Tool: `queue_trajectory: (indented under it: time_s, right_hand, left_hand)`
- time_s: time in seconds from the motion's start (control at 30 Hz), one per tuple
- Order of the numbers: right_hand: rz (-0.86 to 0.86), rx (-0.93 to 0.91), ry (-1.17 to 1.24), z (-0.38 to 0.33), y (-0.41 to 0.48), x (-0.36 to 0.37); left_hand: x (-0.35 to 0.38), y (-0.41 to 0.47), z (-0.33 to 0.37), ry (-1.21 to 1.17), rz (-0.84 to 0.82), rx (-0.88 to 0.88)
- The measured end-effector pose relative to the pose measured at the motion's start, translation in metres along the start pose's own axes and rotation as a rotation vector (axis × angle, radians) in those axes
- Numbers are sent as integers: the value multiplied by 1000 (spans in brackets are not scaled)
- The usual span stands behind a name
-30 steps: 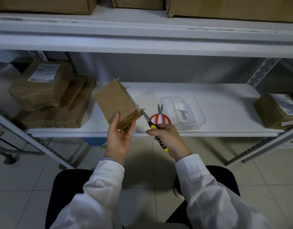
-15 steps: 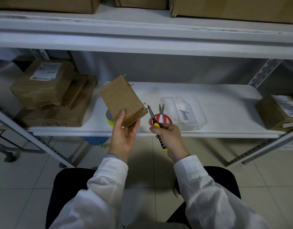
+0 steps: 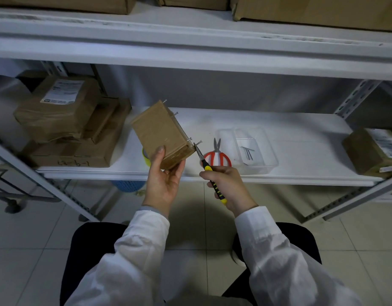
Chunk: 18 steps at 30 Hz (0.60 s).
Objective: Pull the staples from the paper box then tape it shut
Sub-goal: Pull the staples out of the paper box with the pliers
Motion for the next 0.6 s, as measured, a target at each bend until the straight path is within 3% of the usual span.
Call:
queue_trajectory:
  time_s: [0.47, 0.6]
  right_hand:
    - [120, 18, 158, 12, 1, -3]
    - [226, 55, 313, 11, 8, -26]
  left_hand:
    - [7, 0, -15, 78, 3, -39]
    - [-4, 1, -11, 25, 22, -32]
Point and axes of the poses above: each hand's wrist, its own y-axis towards the middle knuckle, its own x-axis out of the palm, z = x × y, the point moved 2 cm from there along y, towards the middle knuckle, and after that the axes turned 12 degrees about -y, right-handed, at the moved point
